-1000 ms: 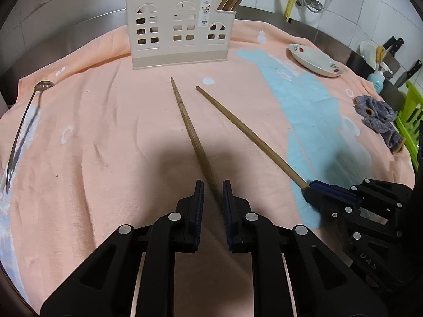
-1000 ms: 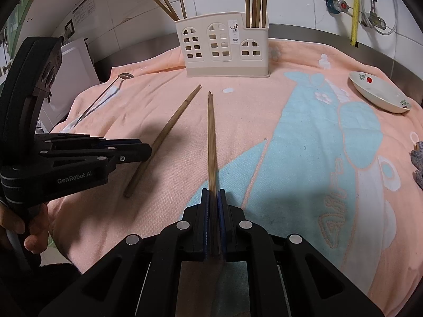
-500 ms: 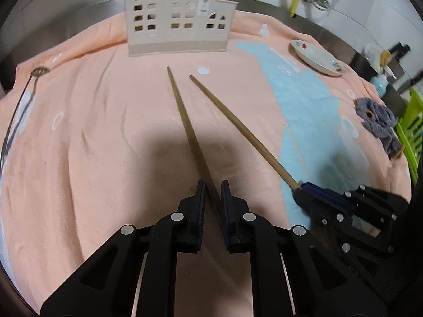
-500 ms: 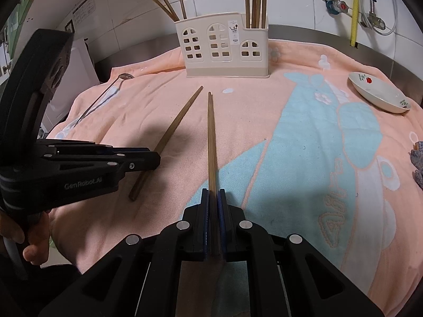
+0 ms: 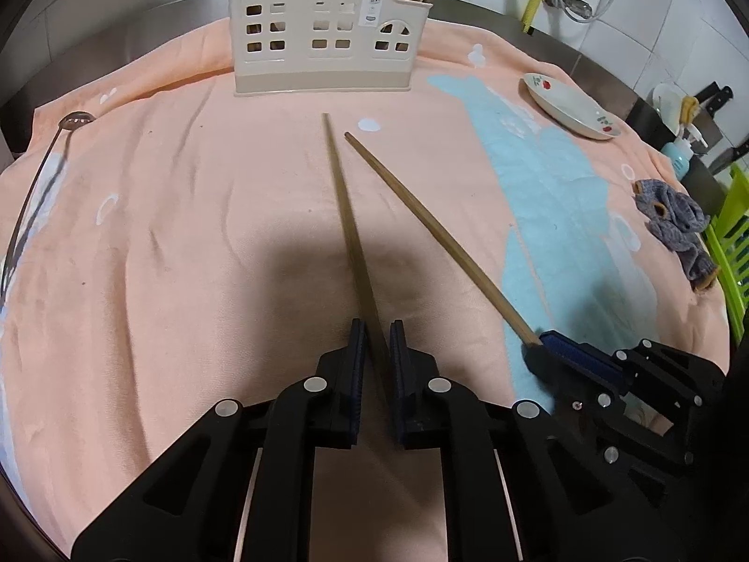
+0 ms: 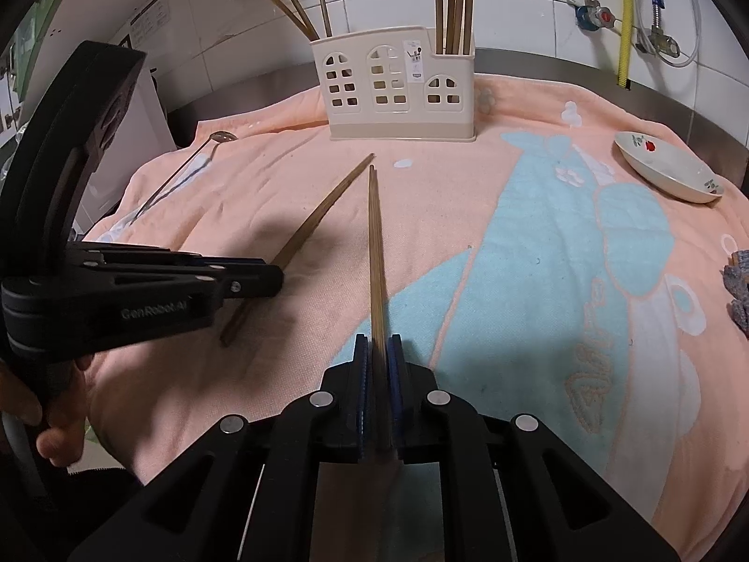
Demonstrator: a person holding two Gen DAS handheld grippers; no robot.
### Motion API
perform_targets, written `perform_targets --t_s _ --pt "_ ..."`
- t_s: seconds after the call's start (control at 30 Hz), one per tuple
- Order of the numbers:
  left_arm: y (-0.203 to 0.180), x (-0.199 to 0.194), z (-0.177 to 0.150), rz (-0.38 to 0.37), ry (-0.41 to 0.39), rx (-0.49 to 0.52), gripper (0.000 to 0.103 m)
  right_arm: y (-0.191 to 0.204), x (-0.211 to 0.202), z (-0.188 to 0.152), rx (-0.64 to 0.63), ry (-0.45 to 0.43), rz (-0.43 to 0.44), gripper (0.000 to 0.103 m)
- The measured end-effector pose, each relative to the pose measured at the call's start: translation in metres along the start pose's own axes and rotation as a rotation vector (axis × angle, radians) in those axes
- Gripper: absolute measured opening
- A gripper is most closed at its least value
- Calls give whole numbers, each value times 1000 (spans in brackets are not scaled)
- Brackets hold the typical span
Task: Organize utensils
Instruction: 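Lift both held chopsticks up toward the white holder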
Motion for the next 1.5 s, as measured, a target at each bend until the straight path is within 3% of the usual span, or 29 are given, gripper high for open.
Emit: perform_targets --t_s 0.1,0.3,0.43,0.7,1.03,1.5 --pt "7 -7 2 -4 -21 12 8 1 -1 -2 -4 2 -1 13" --pt "20 -37 18 28 -142 48 7 5 0 -4 -34 4 -23 15" --pt "23 -61 32 34 -234 62 6 3 -1 -5 -35 4 -34 7" --pt "24 -92 51 15 -346 78 6 4 -13 12 -37 -34 -32 6" --pt "26 -112 77 -27 -406 116 6 13 -55 99 -112 -157 1 6" --pt "41 -107 144 -94 -382 110 6 10 -96 256 -215 -201 -6 6"
Point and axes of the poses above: each gripper's, at about its wrist camera, not at the fingertips, and x roughly the way its jaws point, y to its left, z to its top, the point moved 8 cm from there along x, roughly the way its jaws point, and after that the axes turned 9 degrees about z, right-handed, at the moved point
